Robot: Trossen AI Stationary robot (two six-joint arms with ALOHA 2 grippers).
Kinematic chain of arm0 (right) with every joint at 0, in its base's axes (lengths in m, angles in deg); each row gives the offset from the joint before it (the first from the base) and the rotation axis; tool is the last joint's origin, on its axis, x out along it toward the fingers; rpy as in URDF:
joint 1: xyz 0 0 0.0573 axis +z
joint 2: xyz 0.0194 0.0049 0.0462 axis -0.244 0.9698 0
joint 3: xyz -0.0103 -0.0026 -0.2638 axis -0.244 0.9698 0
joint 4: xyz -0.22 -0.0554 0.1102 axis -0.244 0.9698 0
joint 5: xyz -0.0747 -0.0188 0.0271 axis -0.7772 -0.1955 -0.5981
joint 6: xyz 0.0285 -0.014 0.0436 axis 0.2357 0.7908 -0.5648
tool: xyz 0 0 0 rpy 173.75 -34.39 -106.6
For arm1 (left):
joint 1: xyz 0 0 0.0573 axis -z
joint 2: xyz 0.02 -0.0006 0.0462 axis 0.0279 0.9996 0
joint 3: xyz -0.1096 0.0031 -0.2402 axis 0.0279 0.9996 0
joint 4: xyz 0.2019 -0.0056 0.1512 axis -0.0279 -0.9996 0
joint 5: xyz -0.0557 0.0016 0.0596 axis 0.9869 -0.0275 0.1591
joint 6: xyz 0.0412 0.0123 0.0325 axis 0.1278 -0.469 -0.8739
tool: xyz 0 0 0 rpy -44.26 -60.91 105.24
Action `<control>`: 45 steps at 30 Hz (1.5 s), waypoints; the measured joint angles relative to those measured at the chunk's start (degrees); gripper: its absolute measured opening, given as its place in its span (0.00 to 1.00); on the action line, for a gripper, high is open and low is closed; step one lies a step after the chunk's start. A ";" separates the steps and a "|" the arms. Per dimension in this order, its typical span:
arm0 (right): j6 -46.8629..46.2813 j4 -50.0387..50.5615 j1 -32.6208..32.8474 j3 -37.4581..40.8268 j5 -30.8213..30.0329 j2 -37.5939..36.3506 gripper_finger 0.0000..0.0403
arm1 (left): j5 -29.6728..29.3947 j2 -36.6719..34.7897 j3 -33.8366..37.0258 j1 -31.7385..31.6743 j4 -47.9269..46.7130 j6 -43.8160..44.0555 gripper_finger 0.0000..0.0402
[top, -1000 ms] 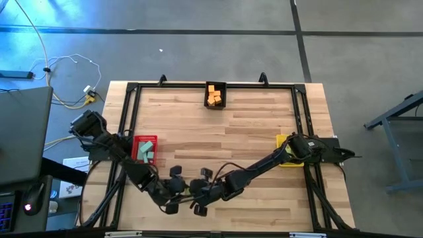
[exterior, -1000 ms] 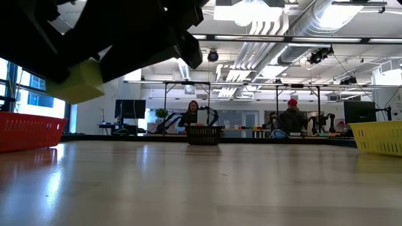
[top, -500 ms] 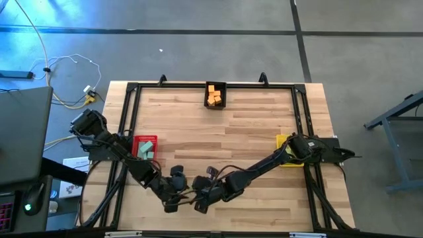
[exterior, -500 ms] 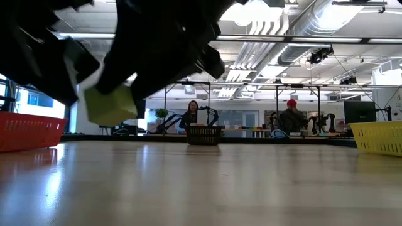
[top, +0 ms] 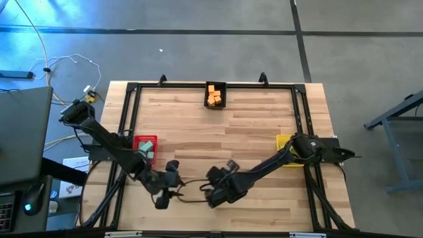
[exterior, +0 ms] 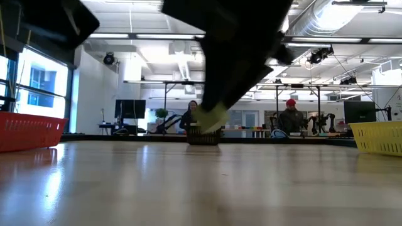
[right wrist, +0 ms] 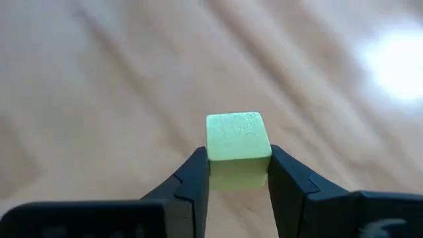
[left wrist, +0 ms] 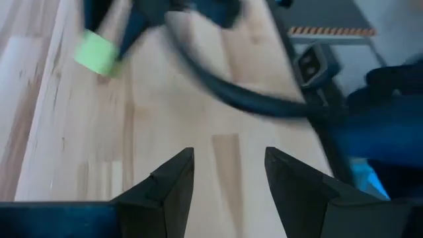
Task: Sort & place blocks by color
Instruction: Put the green block into the yellow bin
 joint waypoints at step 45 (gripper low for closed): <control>-41.49 37.98 1.05 30.67 -1.79 -33.21 0.23 | 14.28 -32.34 31.81 -15.18 26.92 -6.75 0.42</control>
